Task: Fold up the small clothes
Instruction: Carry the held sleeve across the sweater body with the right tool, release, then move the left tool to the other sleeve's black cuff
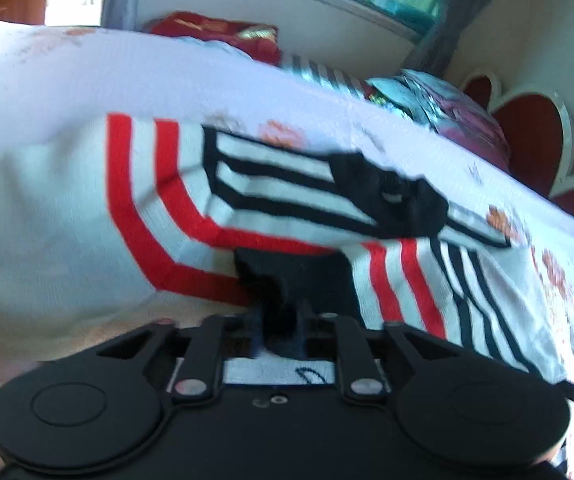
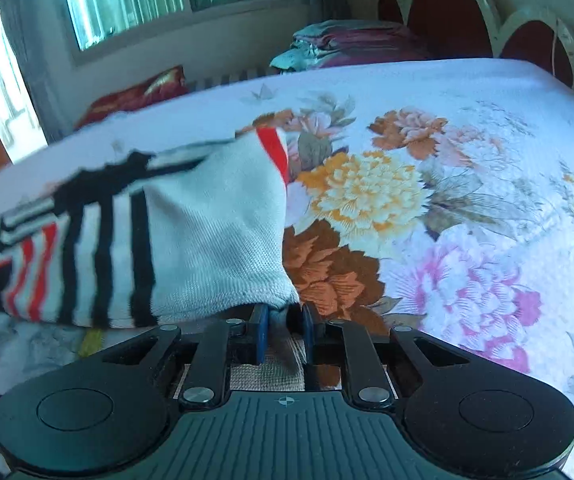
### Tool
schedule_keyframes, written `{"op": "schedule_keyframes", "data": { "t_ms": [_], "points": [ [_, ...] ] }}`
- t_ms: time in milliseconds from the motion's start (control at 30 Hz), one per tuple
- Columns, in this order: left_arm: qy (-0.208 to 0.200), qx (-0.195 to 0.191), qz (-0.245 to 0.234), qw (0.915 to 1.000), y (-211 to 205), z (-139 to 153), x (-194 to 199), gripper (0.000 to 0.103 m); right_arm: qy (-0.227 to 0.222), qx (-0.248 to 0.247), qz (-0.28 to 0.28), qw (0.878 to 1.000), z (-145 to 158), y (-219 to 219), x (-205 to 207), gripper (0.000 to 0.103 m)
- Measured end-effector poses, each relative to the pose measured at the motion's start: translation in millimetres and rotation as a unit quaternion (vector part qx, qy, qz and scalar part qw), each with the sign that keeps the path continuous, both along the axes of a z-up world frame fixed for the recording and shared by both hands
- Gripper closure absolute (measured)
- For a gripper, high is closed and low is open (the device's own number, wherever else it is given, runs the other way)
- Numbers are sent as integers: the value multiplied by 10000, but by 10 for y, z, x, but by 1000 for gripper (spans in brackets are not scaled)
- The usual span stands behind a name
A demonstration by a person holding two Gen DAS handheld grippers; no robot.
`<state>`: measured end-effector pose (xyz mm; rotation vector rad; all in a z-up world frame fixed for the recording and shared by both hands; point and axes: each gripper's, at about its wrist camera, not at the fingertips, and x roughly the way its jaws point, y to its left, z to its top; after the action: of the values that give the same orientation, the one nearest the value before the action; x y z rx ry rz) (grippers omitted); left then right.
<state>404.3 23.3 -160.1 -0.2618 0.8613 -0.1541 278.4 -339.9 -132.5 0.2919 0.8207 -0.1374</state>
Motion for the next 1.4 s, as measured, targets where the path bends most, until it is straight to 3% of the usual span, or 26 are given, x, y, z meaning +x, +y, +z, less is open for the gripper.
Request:
{"op": "schedule_keyframes", "data": {
  "t_ms": [133,233,433,633,667,700,733,767,800,900,1000,1133,1267,1333,1400],
  "points": [
    [-514,105,100,9986,10,221,-97,52,-194,124,11,9997,176,-99,-26,75],
    [-646,163,-224,9975,-157,277,-72,49,-350,238,-103,9990,224,-201,157,61],
    [-498,250,-687,9961,-451,90,7,49,-184,511,-44,9985,45,-319,822,60],
    [-218,337,-750,9964,-502,-152,125,49,-105,1009,-267,9945,-156,-488,1353,61],
    [-221,303,-729,9966,-487,-173,134,48,-102,1103,-281,9935,-174,-508,1424,61],
    [-229,299,-720,9967,-481,-186,142,48,-77,1130,-306,9931,-197,-517,1487,67],
    [-233,318,-723,9966,-485,-194,148,48,-69,1128,-283,9932,-211,-509,1531,86],
    [-247,355,-739,9963,-494,-199,147,48,-62,1065,-267,9939,-212,-486,1554,86],
    [-265,391,-760,9960,-498,-202,141,48,-110,875,-242,9958,-190,-447,1540,93],
    [-295,380,-798,9956,-489,-208,139,48,-246,-158,-321,9991,-171,-374,1468,95],
    [-338,438,-880,9946,-485,-214,147,48,-261,-97,-296,9992,-227,-442,1445,94],
    [-370,501,-770,9951,-522,-107,126,48,-449,-309,-243,9982,-3,-345,1328,94],
    [-443,504,-759,9949,-562,-73,98,44,-659,-180,230,9974,147,-74,1177,93],
    [-233,519,-783,9953,-563,-161,145,44,-581,-210,474,9970,112,92,1151,93],
    [-284,550,-797,9949,-551,-185,146,44,-334,-395,575,9970,-14,209,1180,93]
  ]
}}
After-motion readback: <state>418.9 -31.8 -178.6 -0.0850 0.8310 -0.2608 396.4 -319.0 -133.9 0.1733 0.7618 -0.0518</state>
